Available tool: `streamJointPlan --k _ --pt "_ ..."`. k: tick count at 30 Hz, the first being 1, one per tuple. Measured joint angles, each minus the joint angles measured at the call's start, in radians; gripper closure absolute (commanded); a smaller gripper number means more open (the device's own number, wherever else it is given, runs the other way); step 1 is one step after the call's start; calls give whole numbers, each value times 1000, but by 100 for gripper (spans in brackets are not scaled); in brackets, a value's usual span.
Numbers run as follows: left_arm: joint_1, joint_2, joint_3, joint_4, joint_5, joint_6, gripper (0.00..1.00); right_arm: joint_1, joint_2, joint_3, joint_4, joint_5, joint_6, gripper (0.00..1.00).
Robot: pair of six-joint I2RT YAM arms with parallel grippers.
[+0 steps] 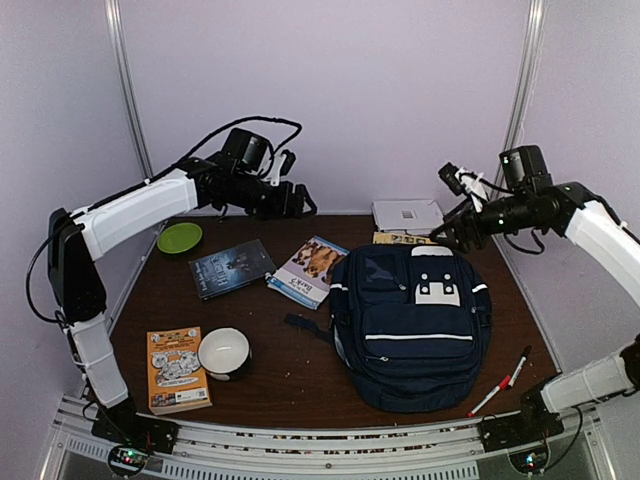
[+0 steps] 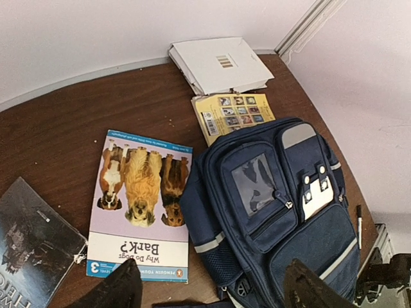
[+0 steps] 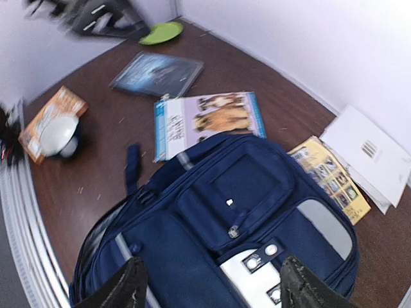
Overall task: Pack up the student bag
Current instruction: Pick up the book from the corner of the board.
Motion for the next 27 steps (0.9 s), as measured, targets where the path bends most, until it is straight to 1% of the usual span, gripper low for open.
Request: streamJointPlan --k 4,9,12,15,17,20,21,27 --pt "-1 20 -2 42 32 -31 27 -141 262 165 142 35 191 24" --pt "-10 27 -44 94 76 -47 28 -255 544 351 236 95 363 25" --pt "-29 33 -57 111 103 -43 28 -303 694 463 239 137 431 26" --pt "-56 42 -57 125 129 -38 28 -344 834 573 237 142 501 26" --pt "-72 48 -57 134 143 -35 28 -367 923 643 234 130 547 25" --pt "-90 62 -57 137 156 -31 27 -396 1043 724 229 105 611 17" --pt "-94 67 -57 137 161 -31 27 -406 1086 756 224 91 636 16" --pt "-100 120 -41 125 150 -31 25 -436 1268 882 234 11 770 16"
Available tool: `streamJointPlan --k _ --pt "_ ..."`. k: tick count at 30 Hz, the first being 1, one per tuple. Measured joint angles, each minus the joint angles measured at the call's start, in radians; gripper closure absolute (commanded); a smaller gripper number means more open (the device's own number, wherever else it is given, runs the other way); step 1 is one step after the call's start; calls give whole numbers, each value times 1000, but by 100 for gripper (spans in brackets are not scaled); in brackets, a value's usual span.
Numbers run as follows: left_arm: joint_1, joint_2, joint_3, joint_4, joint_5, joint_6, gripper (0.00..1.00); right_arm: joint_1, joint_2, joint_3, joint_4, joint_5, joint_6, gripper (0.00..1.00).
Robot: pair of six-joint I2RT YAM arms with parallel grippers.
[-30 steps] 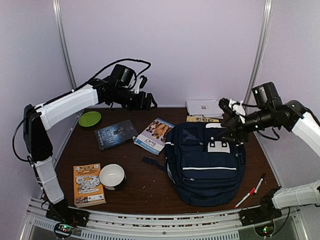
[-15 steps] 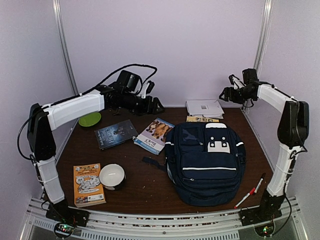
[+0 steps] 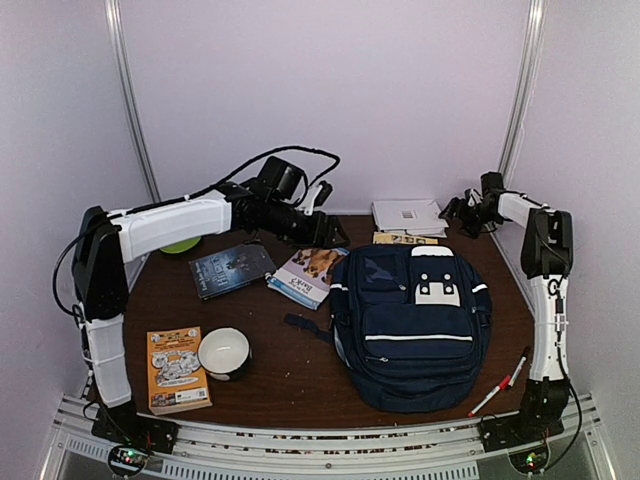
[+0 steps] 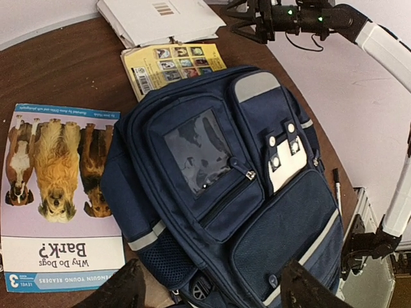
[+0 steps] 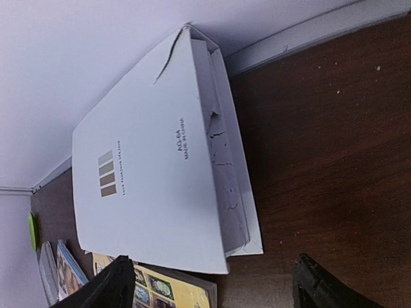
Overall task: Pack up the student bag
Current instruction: Pick up the book from the corner of the board.
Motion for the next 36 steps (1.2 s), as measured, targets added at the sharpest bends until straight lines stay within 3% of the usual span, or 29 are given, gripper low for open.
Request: streamJointPlan --k 8,14,19,29,36 --pt "4 151 172 -47 -26 -2 26 -6 122 65 126 -122 200 31" --pt "11 163 215 -72 -33 -10 27 -10 158 75 220 -202 315 56" --pt "31 193 272 -73 -33 -25 27 -16 161 72 270 -237 361 69" --pt "55 239 314 -79 -32 -54 28 -27 155 -19 379 -288 410 75" --pt "55 239 314 -79 -29 -58 27 -27 148 -49 428 -318 435 100"
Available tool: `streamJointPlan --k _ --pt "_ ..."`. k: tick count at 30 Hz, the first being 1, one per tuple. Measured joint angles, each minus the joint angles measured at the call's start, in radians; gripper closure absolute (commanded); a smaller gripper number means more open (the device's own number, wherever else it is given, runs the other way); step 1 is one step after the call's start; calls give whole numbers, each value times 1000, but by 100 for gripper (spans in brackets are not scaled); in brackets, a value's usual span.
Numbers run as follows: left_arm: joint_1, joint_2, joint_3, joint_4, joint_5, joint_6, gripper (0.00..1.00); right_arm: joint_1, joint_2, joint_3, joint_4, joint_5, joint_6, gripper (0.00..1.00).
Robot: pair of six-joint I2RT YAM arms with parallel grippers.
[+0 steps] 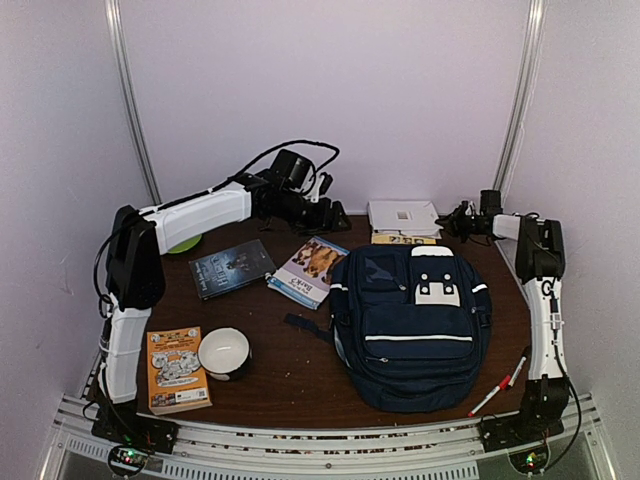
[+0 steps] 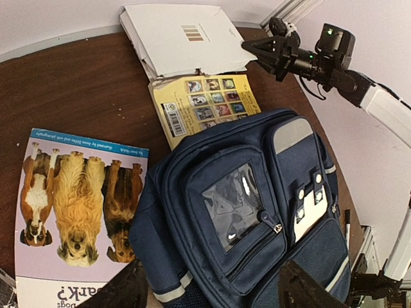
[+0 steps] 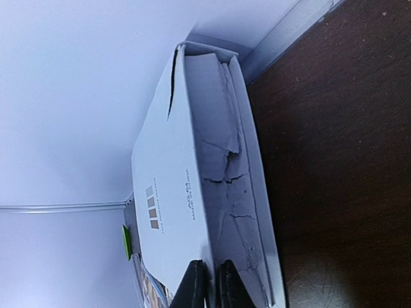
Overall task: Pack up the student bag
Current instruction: Pick up the book from the corner of the board, then pass from the right arm to the left
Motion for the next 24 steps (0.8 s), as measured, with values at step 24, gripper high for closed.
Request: streamJointPlan --k 24 --pt "0 -29 -119 16 -25 -2 14 7 -310 -384 854 -154 520 100"
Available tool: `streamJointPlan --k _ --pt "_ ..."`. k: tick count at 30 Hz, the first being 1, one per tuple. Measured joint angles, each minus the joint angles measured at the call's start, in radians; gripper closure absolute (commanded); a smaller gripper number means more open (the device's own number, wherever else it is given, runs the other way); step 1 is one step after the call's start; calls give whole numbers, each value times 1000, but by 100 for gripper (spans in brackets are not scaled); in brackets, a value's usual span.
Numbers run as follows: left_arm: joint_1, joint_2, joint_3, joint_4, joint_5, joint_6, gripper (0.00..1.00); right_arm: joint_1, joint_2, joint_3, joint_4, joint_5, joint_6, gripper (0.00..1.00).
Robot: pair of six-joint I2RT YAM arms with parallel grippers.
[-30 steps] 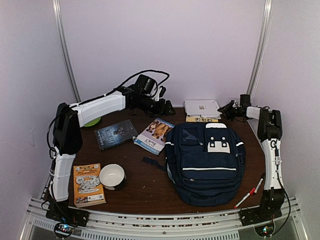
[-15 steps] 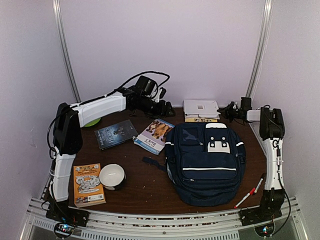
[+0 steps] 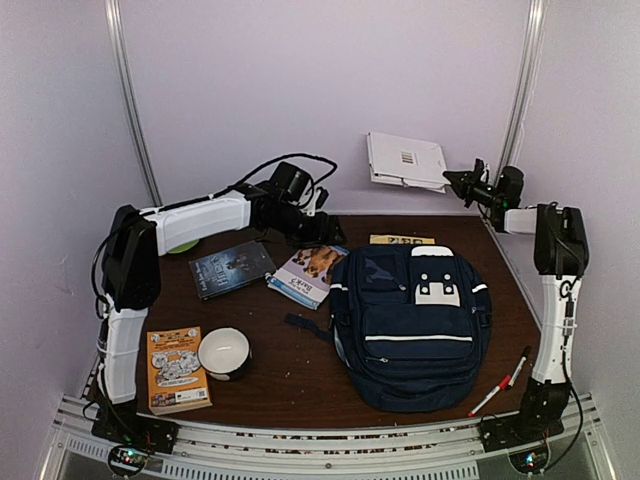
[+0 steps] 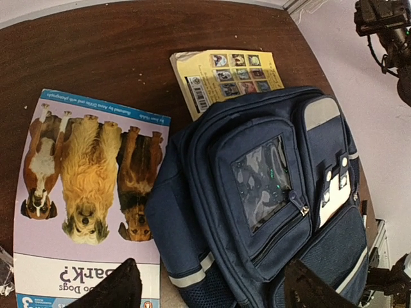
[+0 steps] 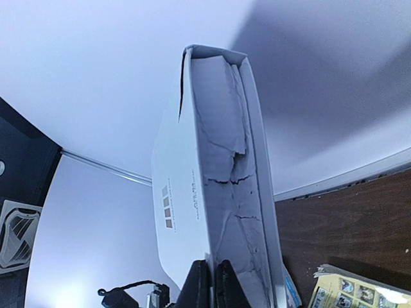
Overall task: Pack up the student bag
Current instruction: Pass from the right arm to the left
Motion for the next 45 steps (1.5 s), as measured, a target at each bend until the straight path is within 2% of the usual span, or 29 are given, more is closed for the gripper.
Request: streamJointPlan --k 2,5,8,17,23,28,31,36,37,39,45 --pt "0 -18 -21 2 -8 -2 10 3 -41 -48 29 -10 11 100" --pt "0 -60 -48 10 -9 -2 10 11 -99 -117 31 -29 -4 100" --pt "0 -124 -77 15 -6 7 10 22 -167 -174 -50 -50 -94 100" --pt "36 -385 -98 -89 15 159 13 75 -417 -209 -591 -61 -626 100" --pt "76 -463 -145 -166 37 274 15 190 -570 -191 -1086 -32 -1112 100" --pt "74 -503 -249 -187 121 317 16 283 -668 -209 -1375 20 -1384 100" --pt "72 -557 -369 -148 183 338 17 315 -743 -246 -1498 47 -1502 100" --pt "45 -691 -631 -14 277 363 12 362 -818 -276 -1667 58 -1663 100" --pt "32 -706 -666 8 290 364 5 372 -824 -284 -1691 56 -1687 100" --pt "8 -713 -700 48 307 367 2 392 -832 -299 -1727 56 -1719 100" --pt "-76 -681 -743 185 327 362 4 443 -849 -319 -1765 52 -1753 100"
